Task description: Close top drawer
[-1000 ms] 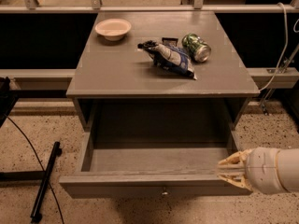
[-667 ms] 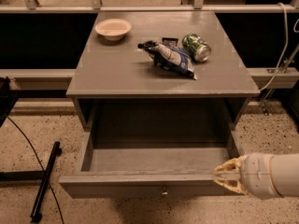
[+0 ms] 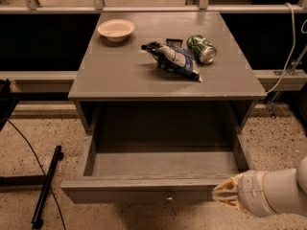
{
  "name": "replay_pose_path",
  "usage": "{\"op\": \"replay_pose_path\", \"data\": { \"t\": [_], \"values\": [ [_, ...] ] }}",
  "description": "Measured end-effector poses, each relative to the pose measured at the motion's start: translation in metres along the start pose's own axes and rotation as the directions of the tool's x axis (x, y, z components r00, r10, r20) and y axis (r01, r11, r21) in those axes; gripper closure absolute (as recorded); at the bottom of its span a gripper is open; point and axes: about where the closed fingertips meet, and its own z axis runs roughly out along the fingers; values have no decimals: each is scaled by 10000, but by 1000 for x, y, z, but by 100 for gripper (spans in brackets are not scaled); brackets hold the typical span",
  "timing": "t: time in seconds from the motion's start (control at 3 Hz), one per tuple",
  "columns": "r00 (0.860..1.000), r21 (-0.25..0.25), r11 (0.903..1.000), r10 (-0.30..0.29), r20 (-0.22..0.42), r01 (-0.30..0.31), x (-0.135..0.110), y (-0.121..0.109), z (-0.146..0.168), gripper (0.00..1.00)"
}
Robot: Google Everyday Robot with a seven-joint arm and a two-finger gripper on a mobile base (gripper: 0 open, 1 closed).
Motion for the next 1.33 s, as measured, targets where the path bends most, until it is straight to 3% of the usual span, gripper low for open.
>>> {"op": "replay_pose_path", "data": {
  "t": [0.33, 0.67, 1.0, 1.33],
  "values": [
    [9997, -415, 9990, 129, -220, -138, 2, 9, 18, 100],
    [9979, -298, 9976, 617, -179, -623, 0, -3, 44, 100],
    [9963, -213, 9961, 849, -129, -852, 1, -11, 48, 100],
    [9901, 149, 9900, 1400, -70, -1399, 6, -45, 57, 100]
  ]
}}
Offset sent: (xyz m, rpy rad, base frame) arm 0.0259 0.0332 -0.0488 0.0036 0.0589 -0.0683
